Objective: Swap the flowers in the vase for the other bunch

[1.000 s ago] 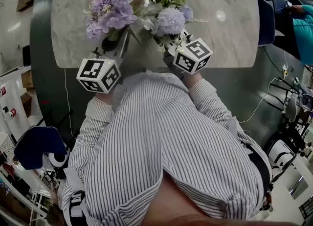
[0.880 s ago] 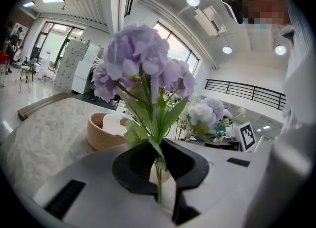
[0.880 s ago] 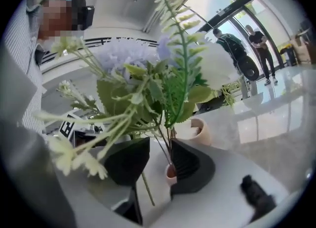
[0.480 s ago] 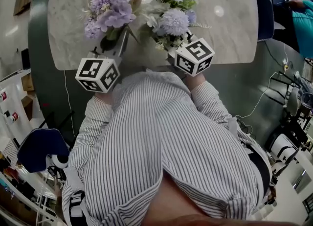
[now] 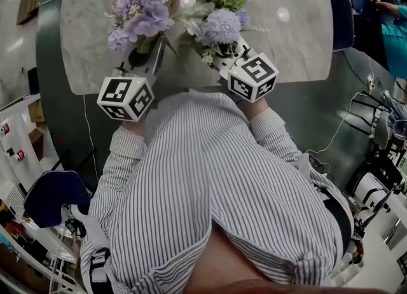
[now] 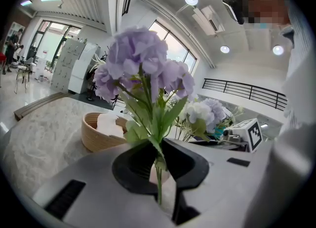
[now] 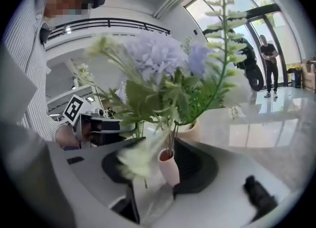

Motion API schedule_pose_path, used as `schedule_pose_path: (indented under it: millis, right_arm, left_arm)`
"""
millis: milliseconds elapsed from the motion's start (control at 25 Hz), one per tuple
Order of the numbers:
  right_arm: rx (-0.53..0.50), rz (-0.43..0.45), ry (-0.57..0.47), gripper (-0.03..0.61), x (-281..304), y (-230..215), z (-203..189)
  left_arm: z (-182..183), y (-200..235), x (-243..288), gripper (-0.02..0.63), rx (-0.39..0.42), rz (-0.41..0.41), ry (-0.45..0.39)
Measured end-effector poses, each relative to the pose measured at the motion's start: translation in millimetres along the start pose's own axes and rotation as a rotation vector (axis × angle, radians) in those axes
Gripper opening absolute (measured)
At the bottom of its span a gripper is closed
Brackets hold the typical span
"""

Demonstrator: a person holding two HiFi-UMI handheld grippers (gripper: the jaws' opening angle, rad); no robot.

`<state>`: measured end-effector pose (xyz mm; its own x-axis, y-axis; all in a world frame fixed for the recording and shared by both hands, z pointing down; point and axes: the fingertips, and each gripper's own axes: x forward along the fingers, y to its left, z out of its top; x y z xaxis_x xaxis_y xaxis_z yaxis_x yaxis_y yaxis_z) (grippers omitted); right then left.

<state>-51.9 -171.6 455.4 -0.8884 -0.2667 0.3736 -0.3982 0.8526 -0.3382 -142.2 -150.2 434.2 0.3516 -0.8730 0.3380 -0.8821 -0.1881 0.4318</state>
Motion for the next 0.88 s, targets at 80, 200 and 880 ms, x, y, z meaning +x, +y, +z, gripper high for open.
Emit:
schedule_pose_path:
  millis: [80,200,880]
  right_arm:
    - [0.008,-0.008,-0.010,0.179,-2.2,-2.1,-0.6]
    - [0.029,-0.027,-0.039,0.179,-7.6,-7.2,1.9]
    - [0.049,-0.090,-0.130,0.077,-56.6,-16.5,4.1]
  left_arm:
    - [-0.1,0.1,0.2,0.049,0.003,-0.001,-0.001]
    - [-1.3,-0.5,-0.7,0.049,0.008,-0.001,-0.002]
    - [-3.6,-18.4,-11.2,0.049,-0.001,0.002,-0.061]
